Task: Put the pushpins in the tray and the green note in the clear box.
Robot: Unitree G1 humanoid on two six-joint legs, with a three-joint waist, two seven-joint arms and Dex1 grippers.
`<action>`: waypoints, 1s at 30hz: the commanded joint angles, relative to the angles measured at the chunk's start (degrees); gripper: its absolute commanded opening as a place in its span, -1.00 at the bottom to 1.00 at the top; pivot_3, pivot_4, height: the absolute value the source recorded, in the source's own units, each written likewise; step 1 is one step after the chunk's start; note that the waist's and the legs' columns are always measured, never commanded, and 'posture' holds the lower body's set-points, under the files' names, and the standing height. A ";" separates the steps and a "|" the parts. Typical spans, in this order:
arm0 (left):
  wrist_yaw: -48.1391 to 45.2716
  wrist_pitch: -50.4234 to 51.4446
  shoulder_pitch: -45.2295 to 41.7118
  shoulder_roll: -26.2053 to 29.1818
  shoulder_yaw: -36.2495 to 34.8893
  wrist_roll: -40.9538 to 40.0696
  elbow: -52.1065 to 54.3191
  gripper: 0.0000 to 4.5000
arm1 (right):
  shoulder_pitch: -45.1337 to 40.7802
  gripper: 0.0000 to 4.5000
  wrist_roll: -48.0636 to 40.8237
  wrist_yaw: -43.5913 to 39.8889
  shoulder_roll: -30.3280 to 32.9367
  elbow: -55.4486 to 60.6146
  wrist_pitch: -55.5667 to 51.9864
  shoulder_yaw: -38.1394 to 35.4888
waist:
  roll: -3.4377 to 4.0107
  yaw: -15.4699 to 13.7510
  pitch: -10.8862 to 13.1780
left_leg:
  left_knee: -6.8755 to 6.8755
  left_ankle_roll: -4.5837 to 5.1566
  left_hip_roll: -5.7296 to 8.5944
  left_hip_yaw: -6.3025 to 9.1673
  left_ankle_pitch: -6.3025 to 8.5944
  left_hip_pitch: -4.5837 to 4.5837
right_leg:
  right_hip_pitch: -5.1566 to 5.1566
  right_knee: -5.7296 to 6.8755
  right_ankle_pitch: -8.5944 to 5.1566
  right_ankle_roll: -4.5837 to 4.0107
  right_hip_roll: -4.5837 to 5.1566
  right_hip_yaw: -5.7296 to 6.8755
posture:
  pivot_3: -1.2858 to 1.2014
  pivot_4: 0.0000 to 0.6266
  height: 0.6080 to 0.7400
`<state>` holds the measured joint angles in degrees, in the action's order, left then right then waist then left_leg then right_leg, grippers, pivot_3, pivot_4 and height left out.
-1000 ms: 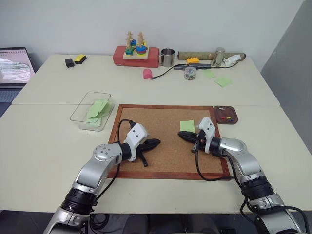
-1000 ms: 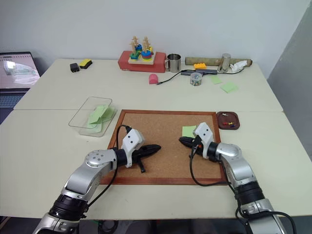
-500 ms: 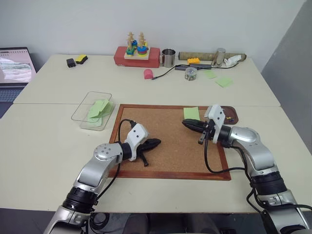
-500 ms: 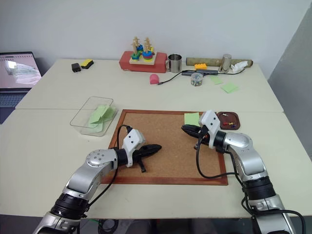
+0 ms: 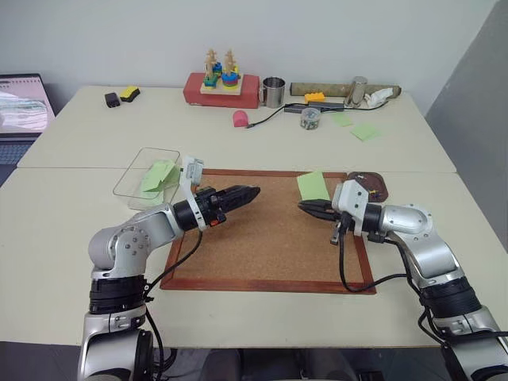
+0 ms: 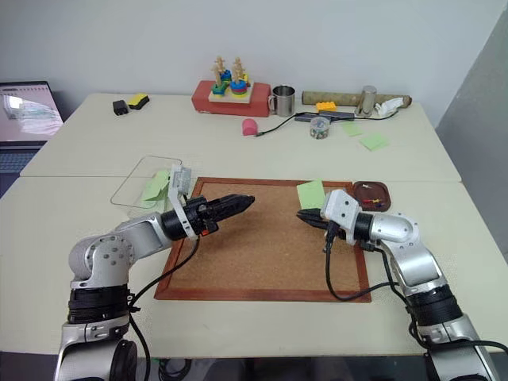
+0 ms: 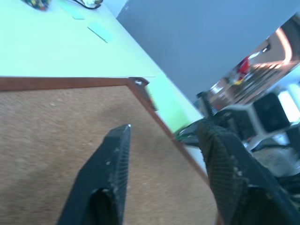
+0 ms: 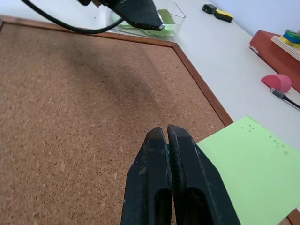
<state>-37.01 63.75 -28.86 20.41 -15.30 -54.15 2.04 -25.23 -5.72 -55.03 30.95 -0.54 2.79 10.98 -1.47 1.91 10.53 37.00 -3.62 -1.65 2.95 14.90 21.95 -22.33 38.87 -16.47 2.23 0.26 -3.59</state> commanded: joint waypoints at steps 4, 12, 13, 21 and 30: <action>5.45 4.87 -2.08 -3.48 -1.68 -6.75 0.68 0.79 | -0.77 -1.00 4.32 1.22 0.08 0.33 13.89 1.22 | 0.00 0.07 0.00 | 0.00 -0.02 0.00 -0.01 -0.01 -0.04 | 0.02 0.02 0.00 0.00 0.00 -0.02 | 0.03 -0.52 1.00; 6.89 5.40 -1.98 -5.22 -0.63 -8.54 1.44 1.00 | -1.03 -1.00 5.51 1.93 -0.91 1.54 18.77 2.42 | -0.01 -0.04 0.00 | 0.00 -0.13 0.01 0.00 -0.07 -0.04 | 0.02 0.03 0.01 -0.01 0.02 -0.02 | 0.03 -0.52 1.00; 6.77 5.30 -1.90 -5.17 -0.22 -8.25 1.56 1.00 | -0.98 -1.00 5.58 2.00 -1.02 1.81 19.09 2.65 | -0.01 -0.03 0.00 | 0.00 -0.14 0.01 0.00 -0.07 -0.04 | 0.02 0.03 0.01 -0.01 0.02 -0.02 | 0.03 -0.52 1.00; 4.92 5.19 -1.94 -5.38 1.33 -9.11 2.21 1.00 | -0.83 -1.00 5.47 2.15 -2.69 5.40 18.58 4.88 | -0.01 -0.05 0.00 | 0.00 -0.17 0.01 0.01 -0.09 -0.04 | 0.02 0.03 0.01 -0.01 0.02 -0.02 | 0.03 -0.52 1.00; 3.46 1.82 -0.73 -4.95 3.90 -5.99 1.91 0.63 | -1.56 -1.00 5.14 2.26 -3.64 6.76 17.29 5.70 | 0.00 -0.06 0.00 | 0.00 -0.21 0.02 0.01 -0.10 -0.05 | 0.02 0.04 0.01 -0.02 0.02 -0.02 | 0.03 -0.52 1.00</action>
<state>-32.12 66.72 -29.93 15.39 -11.69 -59.91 2.35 -25.48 -0.04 -53.37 27.61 3.44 20.00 16.96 -1.47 1.85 10.53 37.00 -3.83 -1.63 2.97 14.80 21.90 -22.31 38.90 -16.46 2.22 0.28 -3.60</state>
